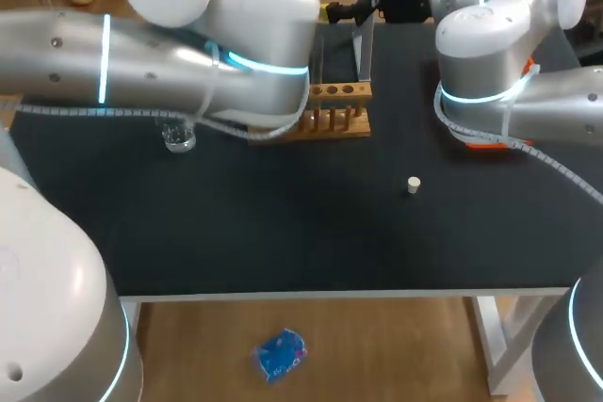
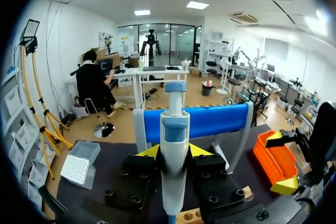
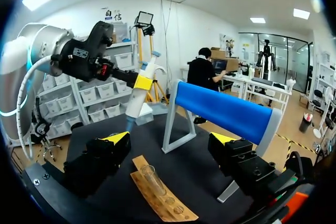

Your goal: Invert the test tube, pick up the pipette, mount the tip to pipette, aspirate from beaker and dispense into the tube, eject the tip, return the pipette, and cap with the stopper.

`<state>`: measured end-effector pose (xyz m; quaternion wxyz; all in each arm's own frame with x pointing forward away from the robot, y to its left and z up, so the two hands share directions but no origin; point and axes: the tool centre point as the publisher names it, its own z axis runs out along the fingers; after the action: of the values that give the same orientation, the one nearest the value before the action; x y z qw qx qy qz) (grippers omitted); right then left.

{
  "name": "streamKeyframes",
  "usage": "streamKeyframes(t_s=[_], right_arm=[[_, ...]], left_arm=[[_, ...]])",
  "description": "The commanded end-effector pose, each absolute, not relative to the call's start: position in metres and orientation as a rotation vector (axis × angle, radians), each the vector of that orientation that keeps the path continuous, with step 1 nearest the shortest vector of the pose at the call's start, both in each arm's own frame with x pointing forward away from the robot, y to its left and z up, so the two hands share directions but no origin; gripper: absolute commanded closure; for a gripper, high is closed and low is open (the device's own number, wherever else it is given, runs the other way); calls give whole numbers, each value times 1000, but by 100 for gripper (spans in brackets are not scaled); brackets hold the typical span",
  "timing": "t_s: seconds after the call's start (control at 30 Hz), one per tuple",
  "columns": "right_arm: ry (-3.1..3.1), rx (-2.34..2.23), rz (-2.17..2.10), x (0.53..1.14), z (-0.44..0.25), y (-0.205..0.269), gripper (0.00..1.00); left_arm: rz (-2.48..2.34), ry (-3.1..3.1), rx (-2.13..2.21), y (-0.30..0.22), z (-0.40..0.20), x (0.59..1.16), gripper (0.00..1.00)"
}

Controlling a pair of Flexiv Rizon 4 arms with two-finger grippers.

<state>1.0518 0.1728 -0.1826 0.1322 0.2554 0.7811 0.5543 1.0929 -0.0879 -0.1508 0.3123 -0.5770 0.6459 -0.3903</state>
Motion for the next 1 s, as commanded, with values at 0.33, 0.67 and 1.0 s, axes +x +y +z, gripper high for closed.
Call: streamKeyframes(t_s=[0.33,0.67,1.0], right_arm=[[2273,741,1606,1052,-182,172,0],[2273,741,1606,1052,-182,172,0],[2273,741,1606,1052,-182,172,0]], left_arm=[[-976,1742,-1552,-81,-153,1133,100],[-964,1749,-1572,-76,-161,1153,100],[-963,1755,-1574,-76,-165,1170,100]])
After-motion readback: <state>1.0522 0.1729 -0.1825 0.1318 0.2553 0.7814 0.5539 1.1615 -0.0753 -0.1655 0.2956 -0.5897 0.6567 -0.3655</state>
